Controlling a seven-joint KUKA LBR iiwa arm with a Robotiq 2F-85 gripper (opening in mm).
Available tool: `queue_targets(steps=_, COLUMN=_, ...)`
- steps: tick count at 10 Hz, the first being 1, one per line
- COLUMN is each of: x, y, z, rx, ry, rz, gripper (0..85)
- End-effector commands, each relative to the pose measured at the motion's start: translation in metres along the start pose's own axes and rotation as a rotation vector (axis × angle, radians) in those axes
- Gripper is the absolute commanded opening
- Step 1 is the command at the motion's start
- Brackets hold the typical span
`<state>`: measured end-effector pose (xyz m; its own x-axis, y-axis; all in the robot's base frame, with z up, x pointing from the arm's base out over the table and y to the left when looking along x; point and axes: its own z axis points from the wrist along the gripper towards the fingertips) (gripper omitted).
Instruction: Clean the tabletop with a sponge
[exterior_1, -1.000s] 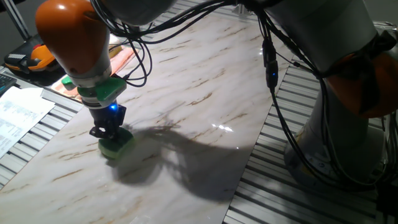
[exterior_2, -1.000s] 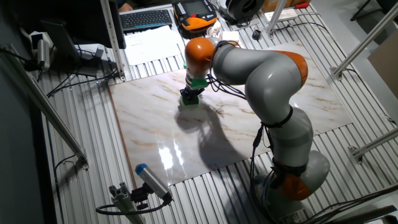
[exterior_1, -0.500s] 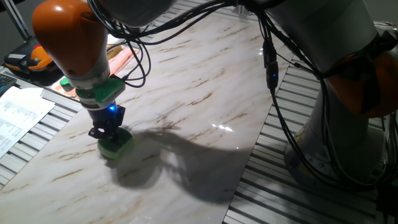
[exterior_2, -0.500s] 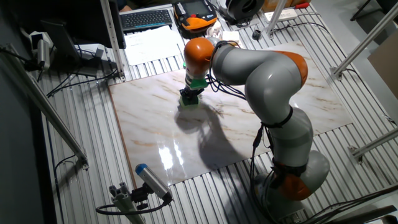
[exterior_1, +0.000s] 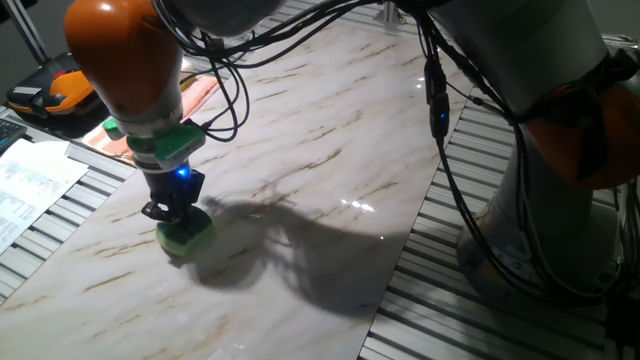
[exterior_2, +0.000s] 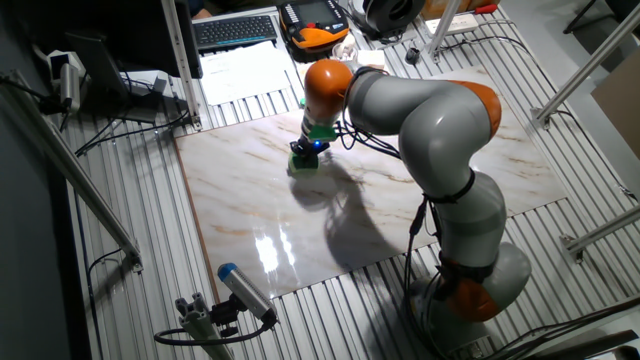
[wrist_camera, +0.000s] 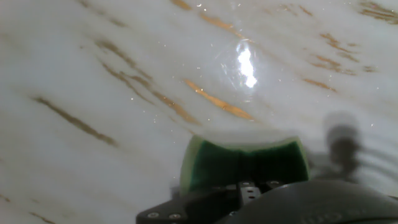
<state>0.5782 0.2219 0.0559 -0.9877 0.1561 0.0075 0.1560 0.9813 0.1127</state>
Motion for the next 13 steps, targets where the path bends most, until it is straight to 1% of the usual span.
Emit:
queue_targets(steps=1, x=0.0002, y=0.0002, z=0.0001, rx=-0.018, ry=0.011, rz=0.018, gripper=0.0)
queue_targets(steps=2, x=0.0002, y=0.0002, z=0.0001, rx=-0.026, ry=0.02, rz=0.022, gripper=0.0)
queue_targets(steps=3, x=0.0002, y=0.0002, z=0.0001, rx=-0.033, ry=0.023, rz=0.022, gripper=0.0)
queue_targets(steps=4, x=0.0002, y=0.0002, z=0.0001, rx=-0.029, ry=0.025, rz=0.026, gripper=0.0)
queue_targets(steps=5, x=0.0002, y=0.0002, z=0.0001, rx=-0.017, ry=0.024, rz=0.022, gripper=0.0)
queue_targets(steps=6, x=0.0002, y=0.0002, z=0.0001, rx=0.004, ry=0.023, rz=0.003, gripper=0.0)
queue_targets(steps=7, x=0.0002, y=0.0002, z=0.0001, rx=0.012, ry=0.022, rz=-0.008, gripper=0.0)
queue_targets(steps=8, x=0.0002, y=0.0002, z=0.0001, rx=0.034, ry=0.019, rz=-0.036, gripper=0.0)
queue_targets(steps=9, x=0.0002, y=0.0002, z=0.0001, rx=0.074, ry=0.017, rz=-0.081, gripper=0.0)
queue_targets(steps=10, x=0.0002, y=0.0002, z=0.0001, rx=0.063, ry=0.027, rz=-0.114, gripper=0.0)
queue_targets(steps=11, x=0.0002, y=0.0002, z=0.0001, rx=0.028, ry=0.046, rz=-0.121, gripper=0.0)
queue_targets(steps=12, x=0.0002, y=0.0002, z=0.0001, rx=0.031, ry=0.05, rz=-0.102, gripper=0.0)
queue_targets(steps=13, x=0.0002, y=0.0002, z=0.0001, rx=0.038, ry=0.044, rz=-0.089, gripper=0.0)
